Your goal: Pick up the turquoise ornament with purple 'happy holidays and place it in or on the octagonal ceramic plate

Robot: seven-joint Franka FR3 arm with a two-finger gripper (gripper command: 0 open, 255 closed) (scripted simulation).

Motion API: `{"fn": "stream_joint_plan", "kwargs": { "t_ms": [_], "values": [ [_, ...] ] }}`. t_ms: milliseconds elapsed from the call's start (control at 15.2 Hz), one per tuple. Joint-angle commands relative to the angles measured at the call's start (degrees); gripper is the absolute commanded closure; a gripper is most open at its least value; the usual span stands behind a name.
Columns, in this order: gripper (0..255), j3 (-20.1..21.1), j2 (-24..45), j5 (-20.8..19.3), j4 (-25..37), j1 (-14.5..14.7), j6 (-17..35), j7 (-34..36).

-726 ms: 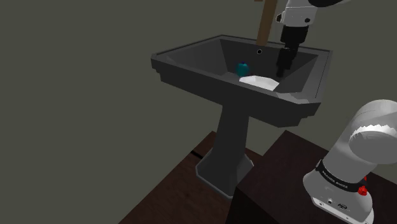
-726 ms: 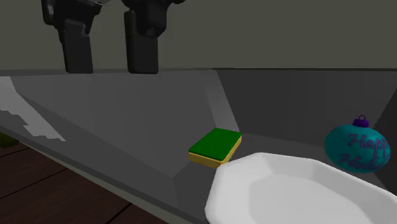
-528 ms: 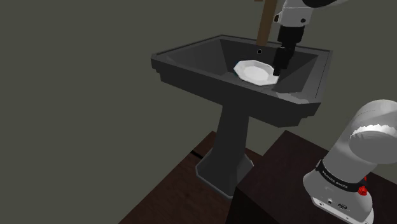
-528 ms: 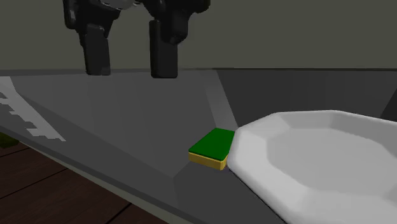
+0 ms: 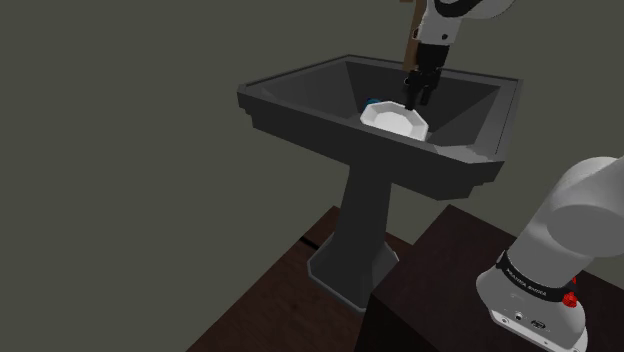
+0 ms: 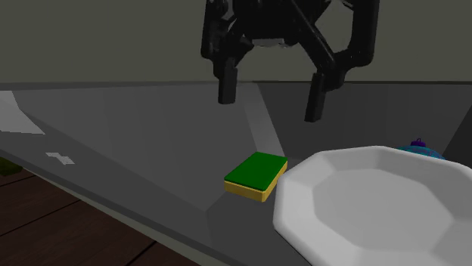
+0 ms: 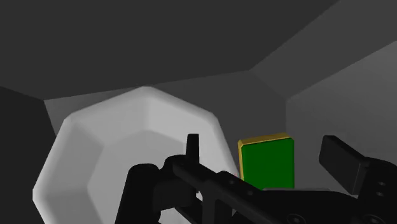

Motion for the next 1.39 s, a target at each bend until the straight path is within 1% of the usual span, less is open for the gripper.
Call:
{"fn": "stream_joint_plan", "kwargs": {
  "t_ms": [0, 330, 594, 660, 726, 792, 924, 1056, 1188, 1320],
  "values": [
    [0, -1.7, 4.5, 1.6, 3.4, -0.1, 1.2, -1.2],
    [0, -5.6, 15.6, 7.1, 12.2, -0.7, 3.1, -4.9],
    [0, -8.3, 24.9, 12.7, 20.5, -1.8, 3.0, -8.1],
    [0, -8.6, 27.3, 14.2, 22.8, -2.4, 2.7, -8.9],
    [0, -5.6, 16.3, 12.1, 15.0, -1.2, -5.2, -8.8],
    [0, -5.5, 16.3, 12.1, 15.0, -1.3, -5.2, -8.8],
    [0, -3.3, 15.3, 9.1, 11.3, -0.9, 4.2, -0.5],
    [0, -1.2, 15.5, 5.1, 8.6, -0.8, 13.0, 8.4],
    [0, 0.9, 16.7, -0.3, 7.1, -1.1, 20.7, 18.3],
    [0, 2.8, 18.7, -7.4, 6.6, -1.9, 27.0, 29.5]
  ]
}}
